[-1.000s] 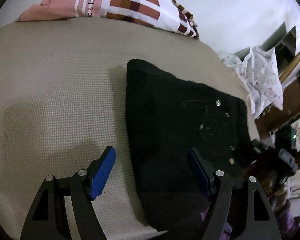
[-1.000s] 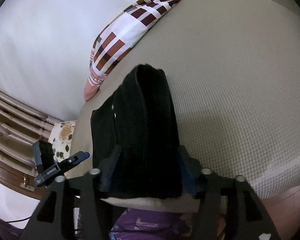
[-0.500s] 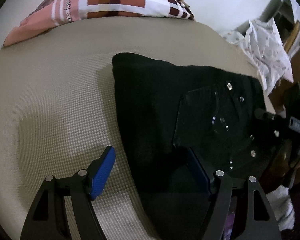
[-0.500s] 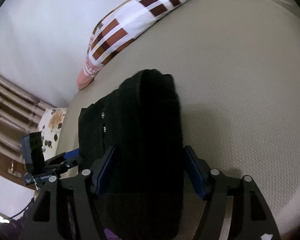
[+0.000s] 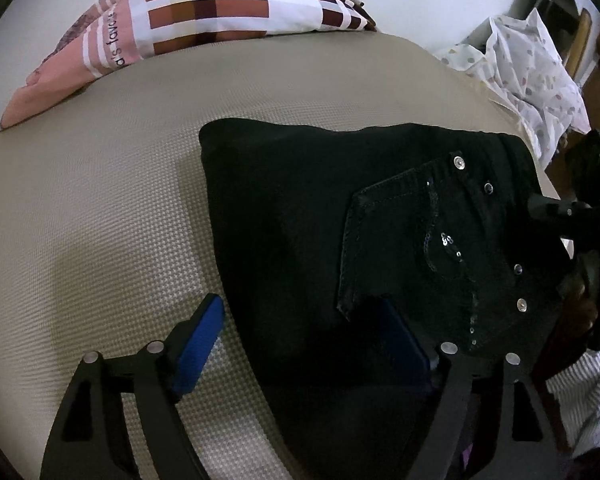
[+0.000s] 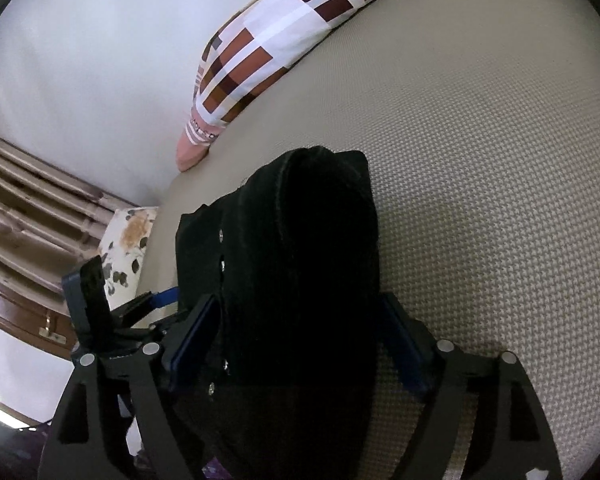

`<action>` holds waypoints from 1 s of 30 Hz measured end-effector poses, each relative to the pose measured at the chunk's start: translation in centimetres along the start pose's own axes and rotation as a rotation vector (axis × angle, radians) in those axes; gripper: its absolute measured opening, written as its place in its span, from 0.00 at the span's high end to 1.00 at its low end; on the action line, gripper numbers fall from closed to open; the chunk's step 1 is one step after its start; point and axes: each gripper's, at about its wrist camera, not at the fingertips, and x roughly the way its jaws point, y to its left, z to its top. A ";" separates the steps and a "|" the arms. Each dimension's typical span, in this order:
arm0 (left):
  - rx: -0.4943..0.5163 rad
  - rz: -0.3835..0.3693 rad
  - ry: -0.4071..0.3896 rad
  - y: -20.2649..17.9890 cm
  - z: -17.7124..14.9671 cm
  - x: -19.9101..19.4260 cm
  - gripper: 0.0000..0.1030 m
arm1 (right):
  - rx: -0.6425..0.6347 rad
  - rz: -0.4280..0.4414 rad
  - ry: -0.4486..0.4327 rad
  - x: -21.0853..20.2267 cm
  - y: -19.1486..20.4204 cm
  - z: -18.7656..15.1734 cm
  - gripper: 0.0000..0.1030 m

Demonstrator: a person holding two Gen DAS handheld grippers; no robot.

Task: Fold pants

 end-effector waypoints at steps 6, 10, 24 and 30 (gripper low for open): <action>-0.017 -0.018 0.018 0.3 0.3 0.6 0.14 | 0.046 0.036 0.010 -0.2 -0.4 0.3 0.22; -0.015 -0.017 0.018 0.2 0.3 0.8 0.11 | 0.018 0.020 0.019 -0.1 0.0 0.5 0.21; 0.016 -0.004 -0.010 -0.5 0.5 1.3 0.06 | -0.089 0.030 0.068 0.6 1.2 0.5 0.02; 0.017 -0.049 -0.025 -0.2 0.3 1.2 0.10 | -0.119 0.022 0.077 0.8 1.7 0.4 0.01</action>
